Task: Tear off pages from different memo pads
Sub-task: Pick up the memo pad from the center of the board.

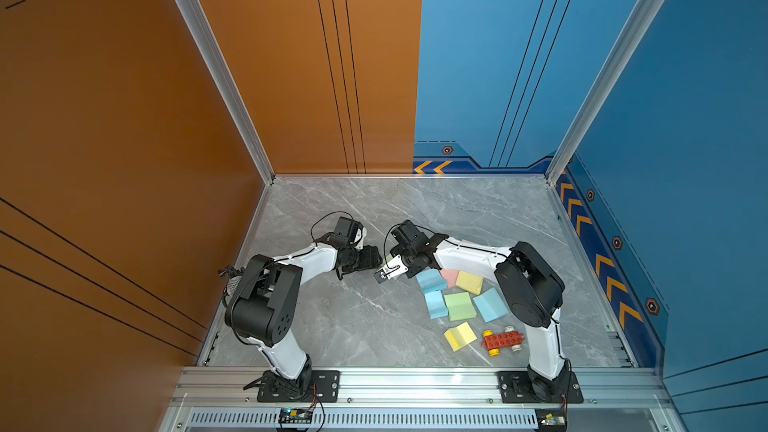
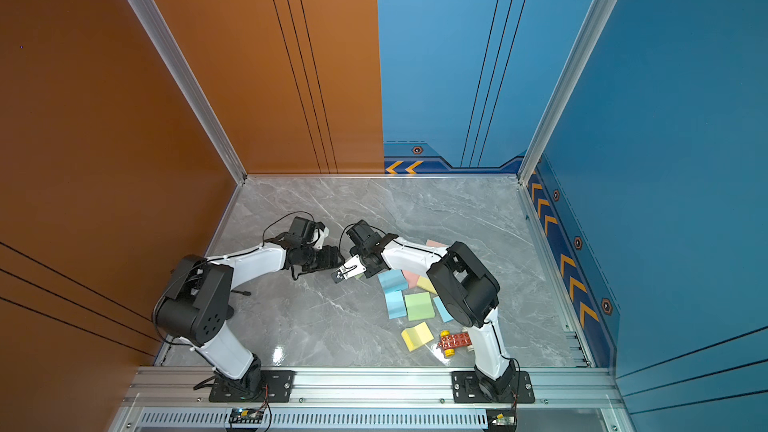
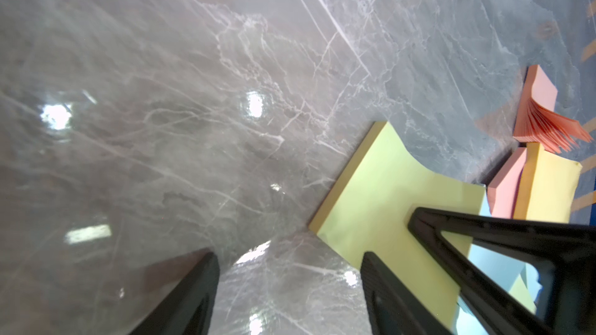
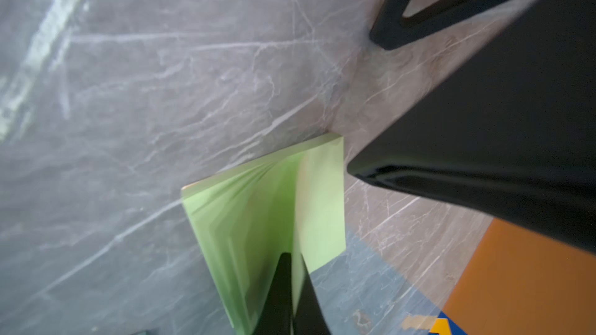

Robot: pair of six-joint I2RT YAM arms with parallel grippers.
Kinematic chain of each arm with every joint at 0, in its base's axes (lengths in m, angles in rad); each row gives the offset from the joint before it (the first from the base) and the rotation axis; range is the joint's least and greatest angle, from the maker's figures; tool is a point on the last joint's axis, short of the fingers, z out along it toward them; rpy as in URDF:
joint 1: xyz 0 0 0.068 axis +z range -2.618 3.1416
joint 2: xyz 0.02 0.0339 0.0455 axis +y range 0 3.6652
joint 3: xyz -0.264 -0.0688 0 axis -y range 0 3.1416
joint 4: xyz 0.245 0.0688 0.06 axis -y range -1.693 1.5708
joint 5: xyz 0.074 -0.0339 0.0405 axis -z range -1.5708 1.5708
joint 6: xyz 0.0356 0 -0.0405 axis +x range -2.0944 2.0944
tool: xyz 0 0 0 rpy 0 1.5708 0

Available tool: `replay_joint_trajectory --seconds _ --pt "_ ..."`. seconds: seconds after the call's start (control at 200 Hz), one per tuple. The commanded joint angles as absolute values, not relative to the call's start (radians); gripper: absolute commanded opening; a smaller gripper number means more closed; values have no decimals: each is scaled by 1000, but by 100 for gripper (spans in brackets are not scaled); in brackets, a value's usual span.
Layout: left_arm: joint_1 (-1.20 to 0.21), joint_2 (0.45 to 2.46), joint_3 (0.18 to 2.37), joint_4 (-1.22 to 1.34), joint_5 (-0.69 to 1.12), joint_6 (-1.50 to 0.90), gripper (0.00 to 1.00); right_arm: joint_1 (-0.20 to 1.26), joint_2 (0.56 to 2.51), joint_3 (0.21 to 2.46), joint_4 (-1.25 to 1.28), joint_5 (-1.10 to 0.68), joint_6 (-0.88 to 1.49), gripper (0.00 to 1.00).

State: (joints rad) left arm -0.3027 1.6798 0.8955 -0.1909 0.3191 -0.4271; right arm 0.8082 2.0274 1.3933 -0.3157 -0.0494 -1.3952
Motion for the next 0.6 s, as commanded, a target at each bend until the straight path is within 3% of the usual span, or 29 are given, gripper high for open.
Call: replay_joint_trajectory --seconds 0.0,0.265,0.596 --pt "-297 1631 871 -199 346 -426 73 805 2023 1434 -423 -63 -1354 0" --pt "-354 1486 747 -34 361 -410 73 733 1882 1430 -443 -186 -1066 0" --pt "-552 1320 732 20 293 -375 82 716 1667 1260 -351 -247 -765 0"
